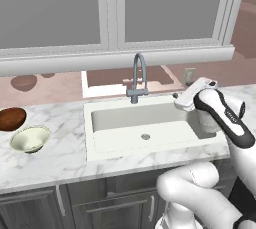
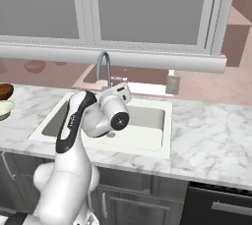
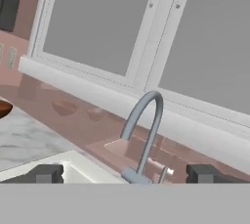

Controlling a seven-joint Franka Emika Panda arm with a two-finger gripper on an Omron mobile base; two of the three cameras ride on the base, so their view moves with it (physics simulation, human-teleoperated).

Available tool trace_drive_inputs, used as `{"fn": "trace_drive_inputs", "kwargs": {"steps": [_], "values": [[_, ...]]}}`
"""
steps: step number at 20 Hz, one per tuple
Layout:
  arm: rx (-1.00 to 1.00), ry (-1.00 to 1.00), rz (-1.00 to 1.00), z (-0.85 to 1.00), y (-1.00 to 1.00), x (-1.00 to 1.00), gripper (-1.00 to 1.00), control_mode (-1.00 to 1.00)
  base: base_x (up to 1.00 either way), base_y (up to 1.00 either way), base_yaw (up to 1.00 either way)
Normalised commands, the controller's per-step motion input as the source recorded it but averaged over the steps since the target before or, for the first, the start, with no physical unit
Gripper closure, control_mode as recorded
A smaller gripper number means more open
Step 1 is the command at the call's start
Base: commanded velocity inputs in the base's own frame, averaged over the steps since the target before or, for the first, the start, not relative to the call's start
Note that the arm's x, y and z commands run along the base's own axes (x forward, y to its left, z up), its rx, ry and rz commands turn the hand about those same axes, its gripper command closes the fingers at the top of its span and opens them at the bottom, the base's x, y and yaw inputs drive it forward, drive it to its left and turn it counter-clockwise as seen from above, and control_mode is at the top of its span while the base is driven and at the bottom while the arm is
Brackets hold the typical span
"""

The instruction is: Rinse each bowl for a few seconds and place them down in the sink or on the counter.

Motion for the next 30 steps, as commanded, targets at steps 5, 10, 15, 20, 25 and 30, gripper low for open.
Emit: {"fn": "trace_drive_inputs", "kwargs": {"steps": [5,10,15,20,25,30], "values": [[0.10,-0.01,0.11,-0.10,0.00,0.41,-1.00,-1.00,0.00,0.00,0.00],[0.02,0.01,0.05,0.00,0.00,0.36,-1.00,-1.00,0.00,0.00,0.00],[0.00,0.02,0.02,0.00,0.00,0.38,-1.00,-1.00,0.00,0.00,0.00],[0.00,0.00,0.01,-0.06,0.00,0.31,-1.00,-1.00,0.00,0.00,0.00],[-0.01,-0.06,0.01,-0.13,0.00,0.31,-1.00,-1.00,0.00,0.00,0.00],[-0.01,-0.07,0.00,-0.17,0.00,0.34,-1.00,-1.00,0.00,0.00,0.00]]}}
